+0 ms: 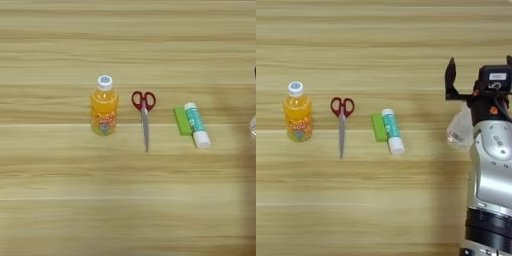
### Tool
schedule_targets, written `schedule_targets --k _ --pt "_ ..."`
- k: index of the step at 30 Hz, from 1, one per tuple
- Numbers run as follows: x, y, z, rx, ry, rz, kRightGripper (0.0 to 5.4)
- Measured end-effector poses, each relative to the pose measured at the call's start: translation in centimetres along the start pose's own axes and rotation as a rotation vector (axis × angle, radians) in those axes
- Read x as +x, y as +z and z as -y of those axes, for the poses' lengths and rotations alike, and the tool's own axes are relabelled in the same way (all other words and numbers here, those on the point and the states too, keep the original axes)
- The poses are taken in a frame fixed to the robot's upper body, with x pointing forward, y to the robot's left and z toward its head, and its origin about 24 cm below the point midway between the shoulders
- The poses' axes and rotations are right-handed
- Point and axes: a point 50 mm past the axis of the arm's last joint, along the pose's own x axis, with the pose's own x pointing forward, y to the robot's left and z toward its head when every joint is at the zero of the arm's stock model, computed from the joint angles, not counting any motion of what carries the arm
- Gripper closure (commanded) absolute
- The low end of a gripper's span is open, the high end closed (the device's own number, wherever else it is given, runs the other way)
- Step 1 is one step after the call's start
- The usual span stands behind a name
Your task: Move the objects on the table
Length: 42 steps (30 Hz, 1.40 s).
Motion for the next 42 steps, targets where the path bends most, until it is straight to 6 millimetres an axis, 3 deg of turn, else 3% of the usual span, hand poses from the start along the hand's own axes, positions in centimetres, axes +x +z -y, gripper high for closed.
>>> schedule_targets --k 14,26,40,42 --pt "-1.0 -3.9 2.2 0.06 -0.102 -0.179 0.03" --pt "-1.6 -6.4 1.7 0.102 -0.091 -0.296 0.03" --pt "-2.0 -7.8 1.0 0.132 -0.066 -0.365 0.03" --pt "-2.1 -8.2 0.9 0.14 -0.065 -0.383 0.31"
